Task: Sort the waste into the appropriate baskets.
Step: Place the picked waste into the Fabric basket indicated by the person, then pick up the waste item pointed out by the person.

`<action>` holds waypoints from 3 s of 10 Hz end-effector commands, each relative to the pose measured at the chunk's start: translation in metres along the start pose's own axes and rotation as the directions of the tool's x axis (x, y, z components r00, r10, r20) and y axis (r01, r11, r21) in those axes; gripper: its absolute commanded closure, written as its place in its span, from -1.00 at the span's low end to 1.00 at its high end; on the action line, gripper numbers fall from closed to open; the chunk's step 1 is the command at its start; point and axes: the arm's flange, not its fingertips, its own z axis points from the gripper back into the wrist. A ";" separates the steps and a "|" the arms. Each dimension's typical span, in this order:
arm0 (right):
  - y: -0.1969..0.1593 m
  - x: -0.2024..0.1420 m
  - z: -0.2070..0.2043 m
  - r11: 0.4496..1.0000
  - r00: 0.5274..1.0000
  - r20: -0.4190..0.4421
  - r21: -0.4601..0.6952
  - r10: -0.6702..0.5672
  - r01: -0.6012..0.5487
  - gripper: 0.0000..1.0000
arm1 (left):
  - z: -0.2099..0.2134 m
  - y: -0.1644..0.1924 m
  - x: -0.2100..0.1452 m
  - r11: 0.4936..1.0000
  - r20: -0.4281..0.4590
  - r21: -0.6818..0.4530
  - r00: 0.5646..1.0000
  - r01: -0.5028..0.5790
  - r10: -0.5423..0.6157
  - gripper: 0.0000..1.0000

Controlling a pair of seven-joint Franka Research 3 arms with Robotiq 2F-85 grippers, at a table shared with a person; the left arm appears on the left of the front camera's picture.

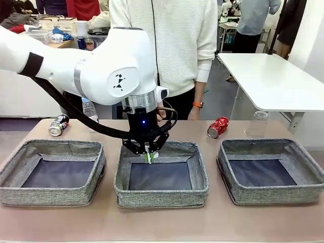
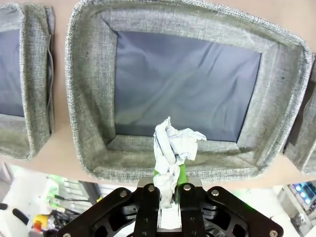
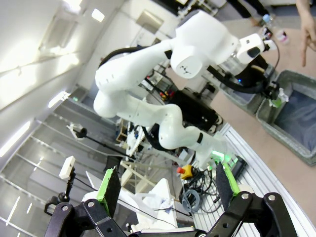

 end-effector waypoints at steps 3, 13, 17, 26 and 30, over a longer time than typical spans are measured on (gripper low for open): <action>0.002 0.004 -0.001 0.999 1.000 0.006 0.019 0.027 -0.027 -1.00 | 0.006 0.007 0.001 0.999 0.003 -0.026 1.000 0.026 -0.026 -1.00; 0.002 0.004 -0.001 0.999 1.000 0.006 0.019 0.027 -0.027 -1.00 | 0.066 0.044 0.009 0.942 -0.050 -0.268 0.974 0.201 -0.222 -1.00; 0.002 0.004 -0.001 0.999 1.000 0.006 0.019 0.027 -0.027 -1.00 | 0.171 0.158 0.036 0.522 0.068 -0.768 0.858 0.371 -0.509 -1.00; 0.002 0.004 -0.001 0.999 1.000 0.006 0.019 0.027 -0.027 -1.00 | 0.182 0.276 0.030 0.128 0.140 -0.976 0.961 0.175 -0.240 -1.00; 0.002 0.004 -0.001 0.999 1.000 0.006 0.019 0.027 -0.027 -1.00 | 0.182 0.276 0.030 0.128 0.140 -0.976 0.961 0.175 -0.240 -1.00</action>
